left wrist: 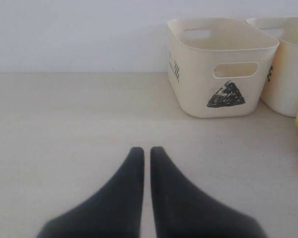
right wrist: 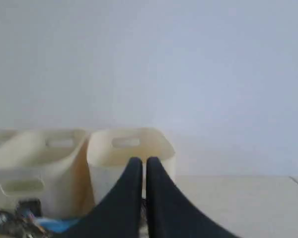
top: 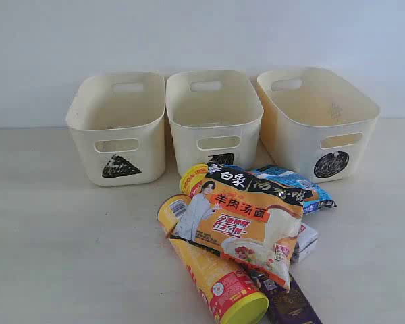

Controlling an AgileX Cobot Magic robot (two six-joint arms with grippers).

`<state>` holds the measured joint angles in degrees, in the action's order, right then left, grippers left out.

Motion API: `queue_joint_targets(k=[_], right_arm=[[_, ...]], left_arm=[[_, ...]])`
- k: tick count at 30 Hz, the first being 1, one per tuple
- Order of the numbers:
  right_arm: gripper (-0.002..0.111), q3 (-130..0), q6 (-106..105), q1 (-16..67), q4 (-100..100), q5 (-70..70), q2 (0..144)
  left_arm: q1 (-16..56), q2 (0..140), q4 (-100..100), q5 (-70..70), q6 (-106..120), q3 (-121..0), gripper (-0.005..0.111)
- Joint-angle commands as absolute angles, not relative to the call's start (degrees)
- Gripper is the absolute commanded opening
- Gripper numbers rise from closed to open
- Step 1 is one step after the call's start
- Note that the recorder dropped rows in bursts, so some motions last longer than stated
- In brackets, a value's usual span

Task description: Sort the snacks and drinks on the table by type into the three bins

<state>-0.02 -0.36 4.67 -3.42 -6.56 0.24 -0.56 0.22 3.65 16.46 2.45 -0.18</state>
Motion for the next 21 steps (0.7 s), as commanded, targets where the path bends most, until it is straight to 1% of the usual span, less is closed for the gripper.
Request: queue_joint_targets(k=[1,4,5,6,11,15,21], right_arm=[[0.0,0.0,12.8,4.5,-5.1,-12.9,0.0],[0.0,0.0,13.6,4.5,-5.3,-19.5,0.0],[0.0,-0.1,13.6,4.5,-5.3,-19.7,0.0],[0.0,-2.0,13.6,4.5,-5.3,-18.1,0.0],[0.0,-11.6,12.6,4.5,-5.3,-13.1,9.1],[0.0,-18.9,10.5,4.5,-5.0,-7.7,19.3],[0.0,-26.1,6.8,4.5,-4.6,0.7,33.1]], left_arm=[[-0.7,0.0,3.9,16.3,2.2,0.0,0.004],[-0.7,0.0,3.9,16.3,2.2,0.0,0.004],[-0.7,0.0,3.9,16.3,2.2,0.0,0.004],[-0.7,0.0,3.9,16.3,2.2,0.0,0.004],[-0.7,0.0,3.9,16.3,2.2,0.0,0.004],[-0.7,0.0,3.9,16.3,2.2,0.0,0.004],[-0.7,0.0,3.9,16.3,2.2,0.0,0.004]])
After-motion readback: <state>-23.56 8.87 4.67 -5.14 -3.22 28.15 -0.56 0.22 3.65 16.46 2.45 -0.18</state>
